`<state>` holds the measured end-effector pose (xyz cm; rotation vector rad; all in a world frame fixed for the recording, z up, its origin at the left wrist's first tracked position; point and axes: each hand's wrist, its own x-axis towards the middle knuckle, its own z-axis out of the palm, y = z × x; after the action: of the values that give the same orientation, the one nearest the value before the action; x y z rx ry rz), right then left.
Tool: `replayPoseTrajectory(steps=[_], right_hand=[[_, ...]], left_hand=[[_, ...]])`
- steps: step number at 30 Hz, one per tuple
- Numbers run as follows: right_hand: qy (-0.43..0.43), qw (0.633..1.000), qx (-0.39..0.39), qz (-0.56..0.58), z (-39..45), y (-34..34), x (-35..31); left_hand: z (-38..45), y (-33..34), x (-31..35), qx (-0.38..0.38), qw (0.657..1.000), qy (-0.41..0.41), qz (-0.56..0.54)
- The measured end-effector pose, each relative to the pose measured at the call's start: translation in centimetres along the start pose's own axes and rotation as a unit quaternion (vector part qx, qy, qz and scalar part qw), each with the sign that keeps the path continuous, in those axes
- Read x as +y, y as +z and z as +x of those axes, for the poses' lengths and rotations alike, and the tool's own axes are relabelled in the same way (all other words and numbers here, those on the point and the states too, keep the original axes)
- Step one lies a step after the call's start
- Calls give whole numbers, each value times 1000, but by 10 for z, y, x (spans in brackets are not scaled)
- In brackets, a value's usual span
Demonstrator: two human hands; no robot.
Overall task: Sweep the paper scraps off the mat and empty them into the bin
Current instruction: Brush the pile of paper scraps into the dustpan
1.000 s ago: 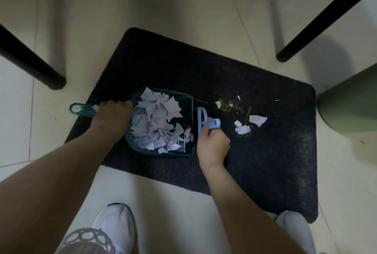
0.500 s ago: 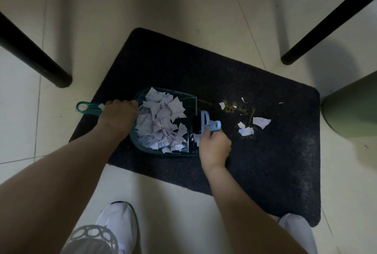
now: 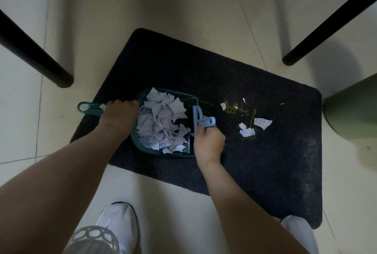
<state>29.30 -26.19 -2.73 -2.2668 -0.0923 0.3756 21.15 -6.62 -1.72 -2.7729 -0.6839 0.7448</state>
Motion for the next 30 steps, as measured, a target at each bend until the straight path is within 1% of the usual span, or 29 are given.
replayPoseTrajectory(steps=[2, 5, 8, 10, 15, 20, 25, 27, 30], right_hand=[[9, 998, -6, 58, 2, -2, -5], [15, 996, 36, 84, 16, -14, -3], [39, 992, 95, 78, 36, -35, 2], [45, 989, 118, 72, 47, -48, 5], [37, 989, 146, 9, 73, -66, 11], [6, 989, 128, -78, 103, -67, 9], [-27, 988, 69, -136, 122, -54, 7], [-34, 990, 35, -131, 120, -47, 7], [-34, 996, -11, -80, 115, -44, 10]], left_hand=[[0, 0, -1, 0, 1000, 1, 0], [-2, -1, 0, 0, 1000, 5, 2], [-1, -4, 1, 2, 1000, 7, 5], [1, -7, 4, -4, 1000, 5, 0], [8, -19, 20, 10, 1000, 2, -16], [17, -30, 35, 4, 1000, -8, -16], [21, -32, 44, -5, 999, -15, -34], [22, -35, 50, -15, 999, -15, -46], [25, -40, 57, -20, 998, -19, -59]])
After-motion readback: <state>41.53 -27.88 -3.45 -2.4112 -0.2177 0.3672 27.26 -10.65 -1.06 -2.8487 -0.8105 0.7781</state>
